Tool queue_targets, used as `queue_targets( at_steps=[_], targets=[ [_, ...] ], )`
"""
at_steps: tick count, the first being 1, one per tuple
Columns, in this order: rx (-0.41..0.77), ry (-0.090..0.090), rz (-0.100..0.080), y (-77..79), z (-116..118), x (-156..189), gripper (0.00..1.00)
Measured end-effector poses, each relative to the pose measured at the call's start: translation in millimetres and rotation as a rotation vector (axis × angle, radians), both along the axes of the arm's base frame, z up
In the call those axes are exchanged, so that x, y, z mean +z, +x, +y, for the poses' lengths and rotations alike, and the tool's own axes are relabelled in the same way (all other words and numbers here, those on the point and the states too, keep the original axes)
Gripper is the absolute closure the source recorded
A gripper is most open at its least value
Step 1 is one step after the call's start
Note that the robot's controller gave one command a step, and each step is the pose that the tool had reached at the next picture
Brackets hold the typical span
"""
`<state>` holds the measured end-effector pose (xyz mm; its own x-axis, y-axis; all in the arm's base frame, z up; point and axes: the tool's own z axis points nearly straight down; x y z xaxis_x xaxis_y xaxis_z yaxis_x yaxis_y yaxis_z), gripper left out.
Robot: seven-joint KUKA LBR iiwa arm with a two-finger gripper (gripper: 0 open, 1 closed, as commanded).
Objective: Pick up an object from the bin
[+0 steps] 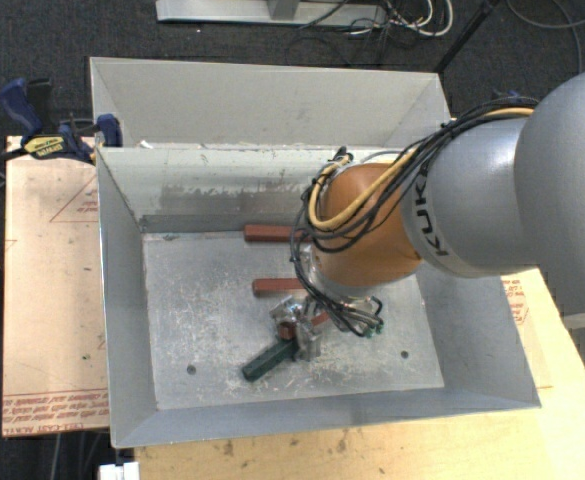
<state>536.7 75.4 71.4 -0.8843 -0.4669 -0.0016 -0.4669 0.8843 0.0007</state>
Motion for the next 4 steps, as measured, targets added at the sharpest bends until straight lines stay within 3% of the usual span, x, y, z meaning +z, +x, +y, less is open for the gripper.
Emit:
queue_targets(
  at_steps=[1,2,3,4],
  targets=[
    [0.000,0.000,0.000,0.0,0,0,1.00],
    [0.006,-0.001,0.006,0.3,5,55,1.00],
    [-0.085,0.001,-0.001,25.5,-10,122,1.00],
    [0.043,0.000,-0.006,-0.2,1,71,1.00]
  ],
)
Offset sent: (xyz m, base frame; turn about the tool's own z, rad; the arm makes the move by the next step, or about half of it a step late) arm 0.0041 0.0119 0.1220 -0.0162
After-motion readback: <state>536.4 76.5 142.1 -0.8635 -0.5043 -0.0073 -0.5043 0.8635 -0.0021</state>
